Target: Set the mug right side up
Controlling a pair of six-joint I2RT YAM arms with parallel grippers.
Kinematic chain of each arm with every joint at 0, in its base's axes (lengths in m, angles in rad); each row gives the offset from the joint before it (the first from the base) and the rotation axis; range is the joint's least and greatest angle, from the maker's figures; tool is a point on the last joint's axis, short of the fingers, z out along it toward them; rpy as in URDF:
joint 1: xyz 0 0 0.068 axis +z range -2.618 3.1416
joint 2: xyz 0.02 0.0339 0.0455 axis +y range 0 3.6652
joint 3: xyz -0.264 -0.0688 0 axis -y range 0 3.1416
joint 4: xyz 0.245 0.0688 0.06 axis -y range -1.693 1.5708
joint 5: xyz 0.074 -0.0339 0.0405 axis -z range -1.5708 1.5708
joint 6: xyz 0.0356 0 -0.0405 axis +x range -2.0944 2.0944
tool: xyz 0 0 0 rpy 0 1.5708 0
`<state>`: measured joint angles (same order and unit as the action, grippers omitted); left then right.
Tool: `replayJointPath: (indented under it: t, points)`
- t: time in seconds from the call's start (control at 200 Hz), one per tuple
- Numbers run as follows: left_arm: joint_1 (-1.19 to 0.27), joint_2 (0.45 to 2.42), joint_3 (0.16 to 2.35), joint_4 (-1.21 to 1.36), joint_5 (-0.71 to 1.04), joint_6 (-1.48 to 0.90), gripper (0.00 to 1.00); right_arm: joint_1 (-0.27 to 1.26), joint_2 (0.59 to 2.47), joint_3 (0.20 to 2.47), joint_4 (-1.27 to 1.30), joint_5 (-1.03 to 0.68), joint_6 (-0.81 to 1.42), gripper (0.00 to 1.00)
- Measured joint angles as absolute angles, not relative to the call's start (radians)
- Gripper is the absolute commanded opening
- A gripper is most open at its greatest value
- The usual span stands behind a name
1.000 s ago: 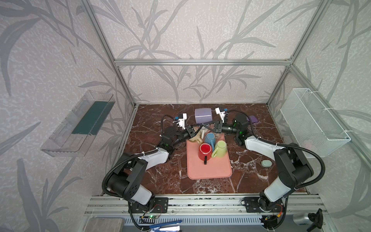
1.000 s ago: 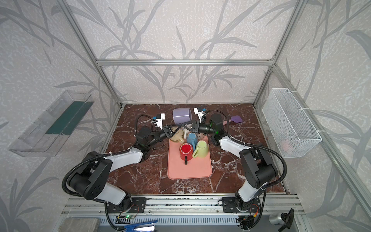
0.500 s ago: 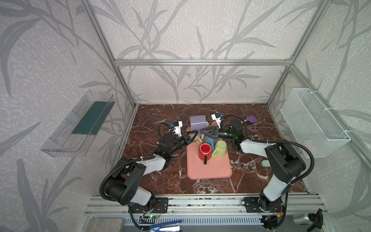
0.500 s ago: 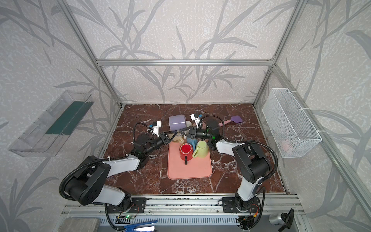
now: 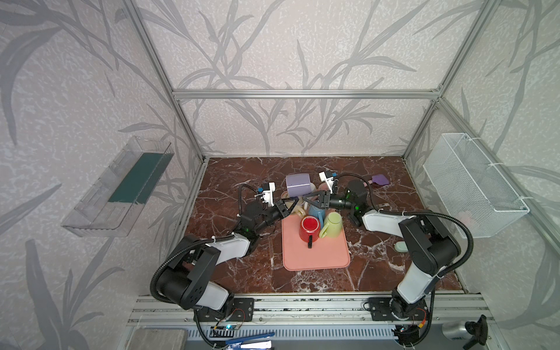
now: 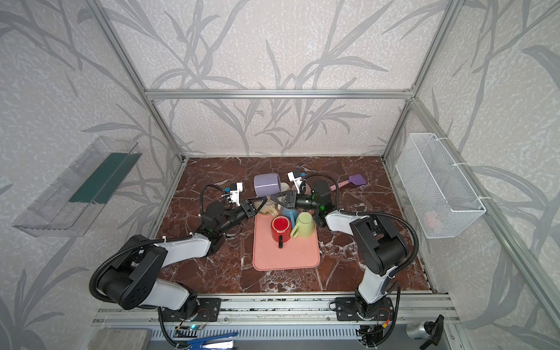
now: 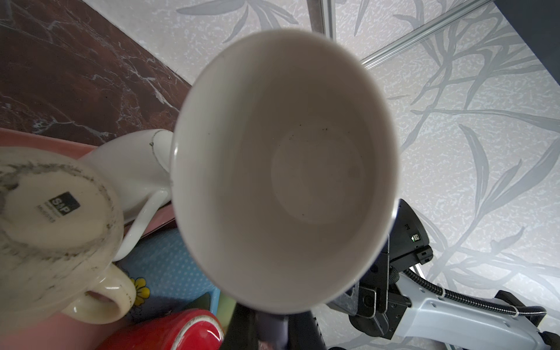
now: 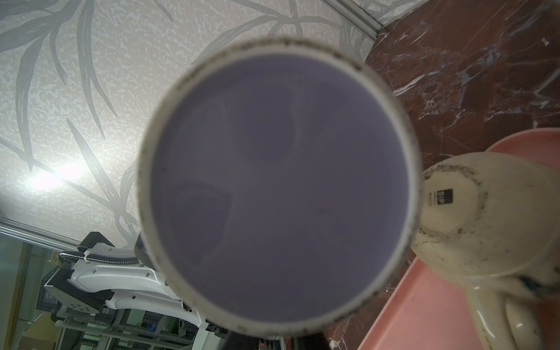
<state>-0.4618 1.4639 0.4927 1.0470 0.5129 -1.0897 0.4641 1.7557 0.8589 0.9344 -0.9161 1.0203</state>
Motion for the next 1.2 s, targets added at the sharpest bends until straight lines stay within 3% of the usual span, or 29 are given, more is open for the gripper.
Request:
replayJointPath:
  t: [0.2, 0.69, 0.85, 0.96, 1.2]
  points:
    - [-0.461, 1.465, 0.505, 1.024, 0.516, -1.074, 0.00, 0.469, 1.758, 0.859, 0.936, -0.916, 1.019, 0.00]
    - [-0.461, 1.481, 0.543, 1.013, 0.529, -1.067, 0.23, 0.476, 1.765, 0.859, 1.005, -0.906, 1.027, 0.00]
    - [-0.464, 1.492, 0.557, 1.003, 0.543, -1.070, 0.15, 0.484, 1.777, 0.859, 1.038, -0.906, 1.029, 0.00]
    - [-0.463, 1.492, 0.557, 1.001, 0.543, -1.073, 0.00, 0.483, 1.787, 0.859, 1.051, -0.905, 1.032, 0.00]
    - [-0.463, 1.487, 0.557, 0.980, 0.536, -1.063, 0.00, 0.483, 1.794, 0.859, 1.057, -0.905, 1.033, 0.00]
